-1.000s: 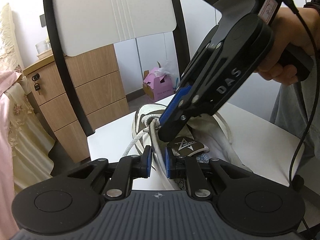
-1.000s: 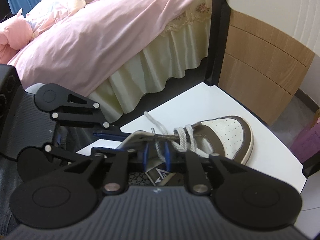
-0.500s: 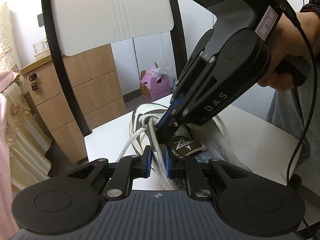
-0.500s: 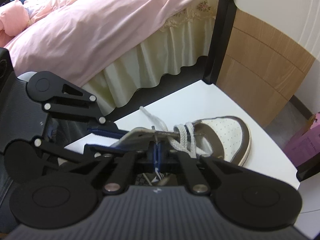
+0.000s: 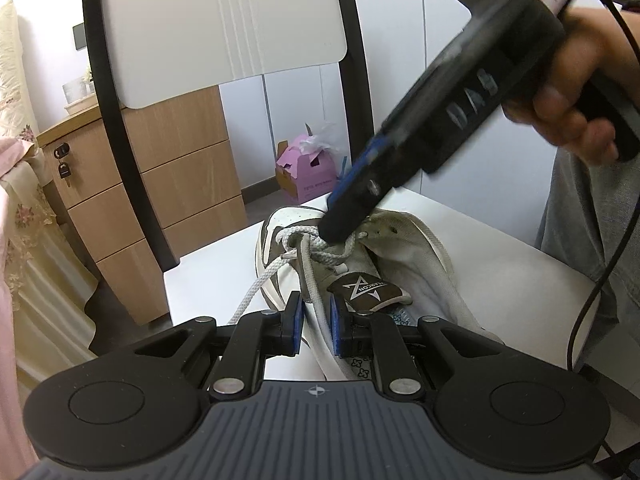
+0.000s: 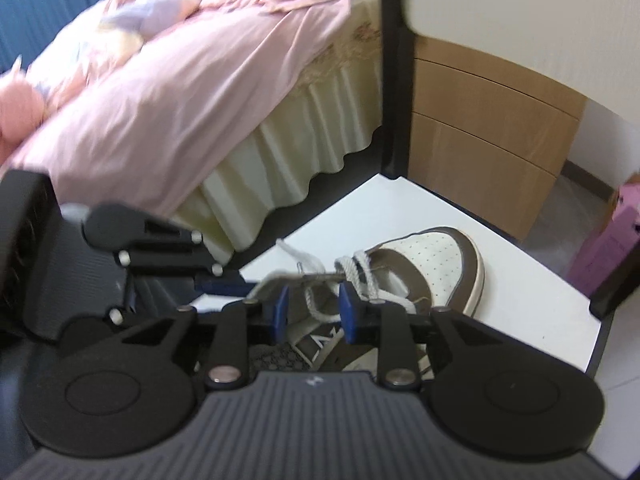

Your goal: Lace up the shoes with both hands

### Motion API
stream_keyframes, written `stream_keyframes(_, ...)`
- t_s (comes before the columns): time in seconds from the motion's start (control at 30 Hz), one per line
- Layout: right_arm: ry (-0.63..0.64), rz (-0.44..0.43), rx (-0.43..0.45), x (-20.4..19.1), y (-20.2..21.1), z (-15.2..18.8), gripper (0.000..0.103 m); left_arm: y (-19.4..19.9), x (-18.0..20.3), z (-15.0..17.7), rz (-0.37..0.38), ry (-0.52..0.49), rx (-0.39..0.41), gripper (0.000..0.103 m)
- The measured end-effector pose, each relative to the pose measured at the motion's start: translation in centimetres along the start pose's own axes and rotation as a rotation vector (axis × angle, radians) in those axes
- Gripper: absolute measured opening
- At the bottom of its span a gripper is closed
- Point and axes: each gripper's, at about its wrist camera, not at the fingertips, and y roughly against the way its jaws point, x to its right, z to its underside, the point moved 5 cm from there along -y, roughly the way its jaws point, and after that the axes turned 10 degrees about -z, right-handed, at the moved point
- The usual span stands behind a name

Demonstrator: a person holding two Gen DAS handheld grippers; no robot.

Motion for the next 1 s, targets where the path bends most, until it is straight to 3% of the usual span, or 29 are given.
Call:
stream_keyframes(0.1,-0.026,-0.015,0.005,0.0,-0.1,-1.4,0.029,0.0,0.0,0.0,0.001,0.001,0.001,0.016)
stream_keyframes(0.37,0.123,0.013,-0.247,-2.0,-5.3,-4.0,0.027,0.0,0.0,0.0,-0.003,0.006,0.002,0.016)
stream_keyframes(0.47,0.192,0.046,-0.342,-2.7,-6.6,-3.8,0.003,0.0,0.0,0.0,-0.001,0.013,0.002,0.016)
stream_keyframes(0.53,0.242,0.086,-0.344,-3.2,-6.8,-4.0,0.002,-0.1,0.0,0.1,0.004,0.018,0.002,0.016)
stream_keyframes(0.73,0.17,0.02,-0.153,-4.6,-5.1,-6.9,0.0,-0.1,-0.1,0.1,0.012,0.026,-0.004,0.016)
stream_keyframes(0.87,0.175,0.044,-0.141,-4.3,-4.2,-7.7,0.006,0.0,-0.1,0.1,0.009,0.022,-0.004,0.016)
stream_keyframes(0.97,0.161,0.035,-0.204,-3.4,-4.2,-6.8,0.032,0.1,0.0,0.0,0.009,0.021,-0.003,0.016)
stream_keyframes(1.0,0.158,0.036,-0.224,-3.1,-4.3,-6.3,0.031,0.1,0.0,0.0,0.009,0.021,-0.002,0.016)
